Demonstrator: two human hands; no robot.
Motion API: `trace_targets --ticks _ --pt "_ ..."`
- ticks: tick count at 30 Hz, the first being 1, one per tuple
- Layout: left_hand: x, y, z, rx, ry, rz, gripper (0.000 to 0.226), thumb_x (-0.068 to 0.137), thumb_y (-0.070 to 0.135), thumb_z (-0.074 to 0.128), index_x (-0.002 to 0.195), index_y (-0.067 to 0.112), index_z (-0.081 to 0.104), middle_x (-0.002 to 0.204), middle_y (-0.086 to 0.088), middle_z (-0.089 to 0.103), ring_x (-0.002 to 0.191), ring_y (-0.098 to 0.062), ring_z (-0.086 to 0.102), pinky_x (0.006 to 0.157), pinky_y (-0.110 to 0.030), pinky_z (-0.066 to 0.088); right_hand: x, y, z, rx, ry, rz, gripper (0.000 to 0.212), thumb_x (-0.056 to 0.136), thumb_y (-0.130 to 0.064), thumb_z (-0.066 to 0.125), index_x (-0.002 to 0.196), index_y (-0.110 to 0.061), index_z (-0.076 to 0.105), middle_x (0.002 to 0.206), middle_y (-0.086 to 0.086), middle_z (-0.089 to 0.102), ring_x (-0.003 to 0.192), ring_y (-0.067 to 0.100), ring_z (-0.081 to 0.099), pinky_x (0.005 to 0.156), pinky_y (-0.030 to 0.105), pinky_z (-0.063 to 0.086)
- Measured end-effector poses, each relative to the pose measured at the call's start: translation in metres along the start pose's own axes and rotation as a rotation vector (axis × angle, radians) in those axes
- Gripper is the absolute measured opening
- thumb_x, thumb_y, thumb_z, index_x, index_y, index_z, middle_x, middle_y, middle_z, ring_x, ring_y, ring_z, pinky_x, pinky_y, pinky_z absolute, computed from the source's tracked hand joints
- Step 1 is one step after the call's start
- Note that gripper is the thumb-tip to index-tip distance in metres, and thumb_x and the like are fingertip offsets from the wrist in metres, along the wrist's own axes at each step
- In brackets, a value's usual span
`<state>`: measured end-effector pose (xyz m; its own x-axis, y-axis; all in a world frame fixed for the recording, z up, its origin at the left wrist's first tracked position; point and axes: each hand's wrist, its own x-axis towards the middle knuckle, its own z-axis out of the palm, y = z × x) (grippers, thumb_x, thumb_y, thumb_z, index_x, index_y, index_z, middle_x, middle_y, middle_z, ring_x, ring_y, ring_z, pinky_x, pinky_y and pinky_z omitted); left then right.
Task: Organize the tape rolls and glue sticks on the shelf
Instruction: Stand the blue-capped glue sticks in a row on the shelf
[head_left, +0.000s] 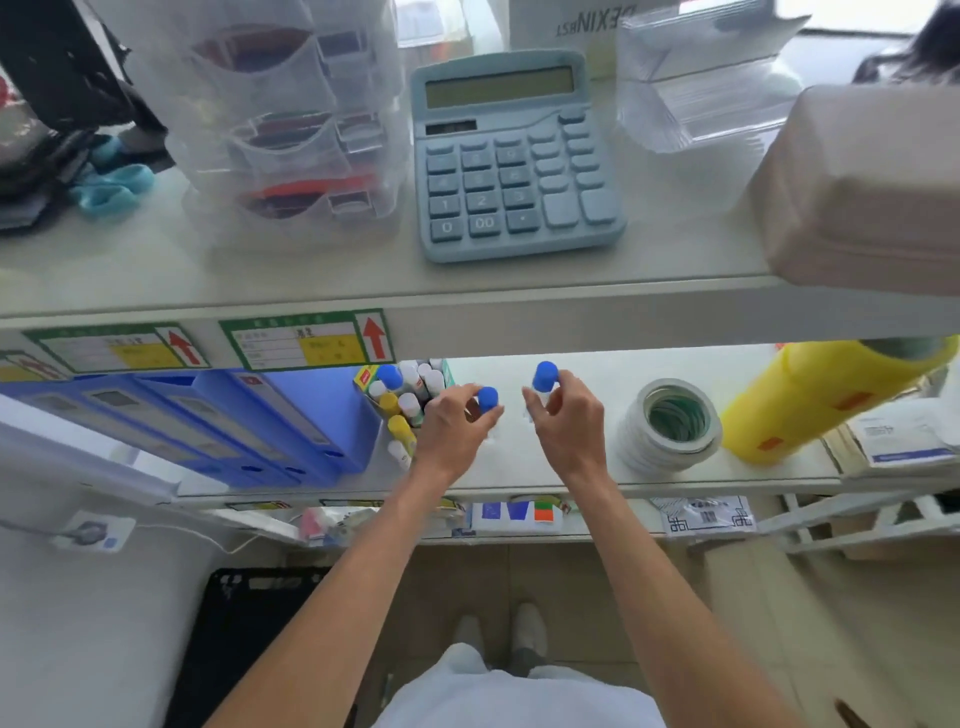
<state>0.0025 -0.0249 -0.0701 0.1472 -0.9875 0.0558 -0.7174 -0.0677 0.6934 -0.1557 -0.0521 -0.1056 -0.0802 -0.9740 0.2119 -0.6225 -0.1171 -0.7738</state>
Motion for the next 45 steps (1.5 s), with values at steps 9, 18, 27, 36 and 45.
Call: trace_targets --ticks 9,18,27,36,45 --pt "0.011 0.034 0.058 -0.073 -0.185 0.099 0.025 0.089 0.027 0.073 0.107 0.010 0.070 0.084 -0.004 0.068 0.072 -0.017 0.067 0.072 -0.027 0.056 -0.020 0.044 -0.028 -0.131 0.002 0.183 0.026 0.094 -0.022 0.072 0.115 -0.009 0.064 0.083 0.003 0.061 0.071 0.015 0.055 0.069 0.025 0.047" --pt "0.007 0.041 0.073 -0.117 -0.147 0.130 0.022 0.089 0.026 0.073 0.106 0.012 0.069 0.076 -0.003 0.067 0.066 -0.017 0.061 0.064 -0.015 0.043 -0.021 0.054 -0.022 -0.085 -0.113 0.320 0.023 0.096 -0.019 0.069 0.111 -0.003 0.066 0.077 0.007 0.071 0.067 0.018 0.068 0.062 0.015 0.045" --pt "0.006 0.045 0.071 -0.117 -0.235 0.043 0.030 0.090 0.026 0.072 0.115 0.009 0.069 0.085 -0.006 0.070 0.075 -0.018 0.067 0.066 -0.015 0.044 -0.025 0.059 -0.023 -0.021 -0.268 0.408 0.013 0.099 -0.022 0.064 0.109 -0.015 0.058 0.080 0.007 0.072 0.068 0.017 0.073 0.060 0.023 0.055" --pt "0.001 0.021 0.002 -0.025 0.113 -0.048 0.021 0.085 0.017 0.071 0.104 0.010 0.069 0.091 -0.006 0.063 0.074 -0.017 0.063 0.070 -0.032 0.058 -0.038 0.068 -0.020 -0.258 -0.177 0.484 0.016 0.089 -0.021 0.064 0.087 -0.006 0.059 0.078 0.007 0.062 0.073 0.027 0.065 0.065 0.036 0.057" --pt "0.023 -0.035 -0.058 0.330 0.231 -0.279 0.043 0.089 0.028 0.072 0.120 0.004 0.053 0.114 -0.021 0.055 0.092 -0.040 0.060 0.069 -0.041 0.047 -0.055 0.054 -0.001 -0.312 -0.499 0.487 0.025 0.077 -0.030 0.056 0.071 -0.007 0.064 0.066 0.008 0.069 0.058 0.024 0.069 0.062 0.037 0.063"
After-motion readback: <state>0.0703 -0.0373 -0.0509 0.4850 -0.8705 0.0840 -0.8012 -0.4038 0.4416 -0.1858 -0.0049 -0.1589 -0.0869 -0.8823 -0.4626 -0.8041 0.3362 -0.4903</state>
